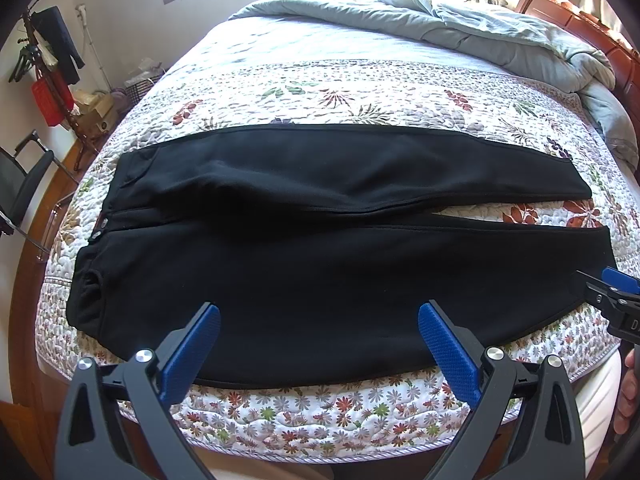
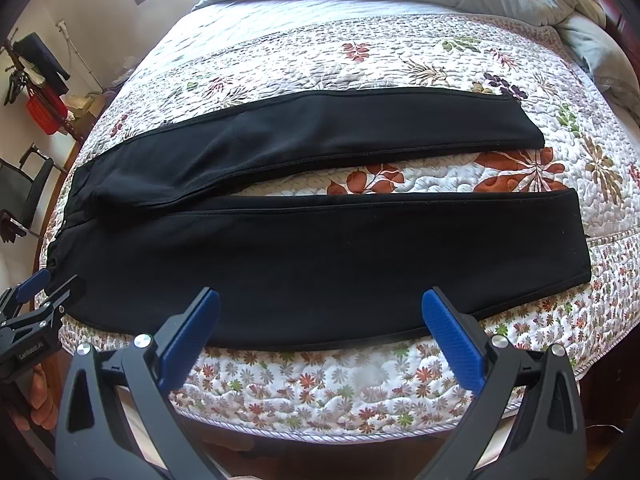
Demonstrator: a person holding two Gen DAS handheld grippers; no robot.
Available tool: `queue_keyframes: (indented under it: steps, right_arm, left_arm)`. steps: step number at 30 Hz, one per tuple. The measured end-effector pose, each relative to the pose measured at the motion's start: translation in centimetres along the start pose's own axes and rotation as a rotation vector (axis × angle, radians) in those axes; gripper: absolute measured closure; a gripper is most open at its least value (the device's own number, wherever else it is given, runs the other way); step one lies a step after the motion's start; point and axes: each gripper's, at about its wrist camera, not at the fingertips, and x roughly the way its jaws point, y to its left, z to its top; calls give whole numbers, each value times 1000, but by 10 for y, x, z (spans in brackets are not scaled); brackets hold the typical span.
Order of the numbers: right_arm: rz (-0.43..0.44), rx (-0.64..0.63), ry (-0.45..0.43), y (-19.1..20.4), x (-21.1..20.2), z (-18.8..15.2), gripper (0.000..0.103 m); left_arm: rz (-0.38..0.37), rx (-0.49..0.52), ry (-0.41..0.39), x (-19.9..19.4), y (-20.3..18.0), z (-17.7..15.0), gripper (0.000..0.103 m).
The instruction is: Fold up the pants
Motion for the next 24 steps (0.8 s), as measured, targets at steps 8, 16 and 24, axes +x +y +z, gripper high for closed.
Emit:
queue_keyframes:
  steps: [8,16,24]
  right_arm:
    - [7,2,3,-1,1,1,3]
    - [22,4,9,-5,6,2,3]
    - [24,75,7,-88,26,59,3]
  left_arm:
    - [0,2,2,0,-2,1,4]
    - [4,11,9,5,-6,7,4]
    - [-90,36,7,41,-11,34,4]
